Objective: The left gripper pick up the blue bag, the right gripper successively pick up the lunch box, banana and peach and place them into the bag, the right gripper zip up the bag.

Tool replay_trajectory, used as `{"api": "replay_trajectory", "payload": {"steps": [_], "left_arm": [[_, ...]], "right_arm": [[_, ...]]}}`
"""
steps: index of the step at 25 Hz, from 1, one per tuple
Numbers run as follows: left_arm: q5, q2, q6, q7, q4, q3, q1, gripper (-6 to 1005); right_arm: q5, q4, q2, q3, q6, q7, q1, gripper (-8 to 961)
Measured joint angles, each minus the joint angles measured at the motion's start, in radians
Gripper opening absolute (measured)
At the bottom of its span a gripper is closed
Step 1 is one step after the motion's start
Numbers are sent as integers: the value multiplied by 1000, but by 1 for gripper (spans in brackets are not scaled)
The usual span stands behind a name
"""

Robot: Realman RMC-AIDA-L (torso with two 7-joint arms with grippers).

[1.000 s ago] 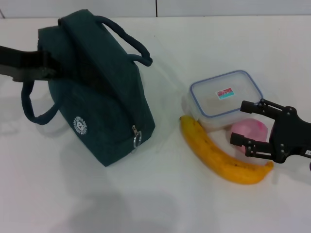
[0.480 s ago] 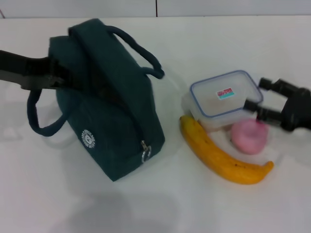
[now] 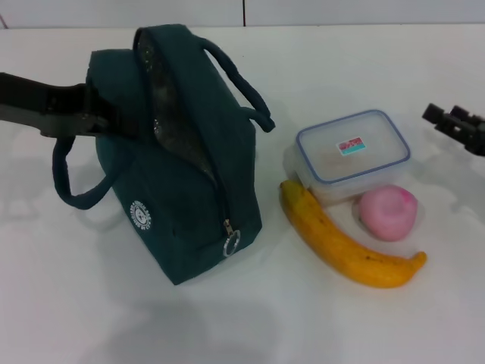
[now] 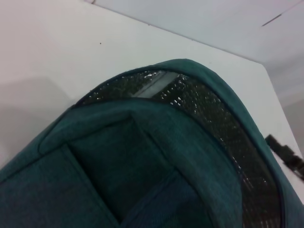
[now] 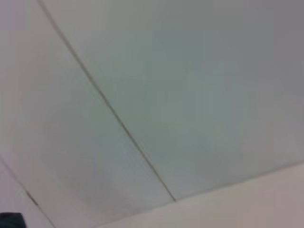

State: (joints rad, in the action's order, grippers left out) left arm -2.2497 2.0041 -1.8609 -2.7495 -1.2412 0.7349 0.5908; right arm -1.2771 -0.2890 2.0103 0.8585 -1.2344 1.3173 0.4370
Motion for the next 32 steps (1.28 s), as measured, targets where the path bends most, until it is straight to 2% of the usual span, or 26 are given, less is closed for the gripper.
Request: {"api": "replay_trajectory", "payload": {"steps": [7,12,20,32], "left_arm": [[86,-5,-11,-15,-3,0,0,37],[101,-5,-11,-22,-4,0,0,37],[101,1,-18,-25,-2,0,6,37],[95,1,-16,-24,8,0,25,37]], "right_arm": [[0,95,5,7,42,25,58,825],[-4,132,7,10,43,30,82,825],[-11,138,8,11,51,74,96,825],[-12,155,11,75,40,158,121,793]]}}
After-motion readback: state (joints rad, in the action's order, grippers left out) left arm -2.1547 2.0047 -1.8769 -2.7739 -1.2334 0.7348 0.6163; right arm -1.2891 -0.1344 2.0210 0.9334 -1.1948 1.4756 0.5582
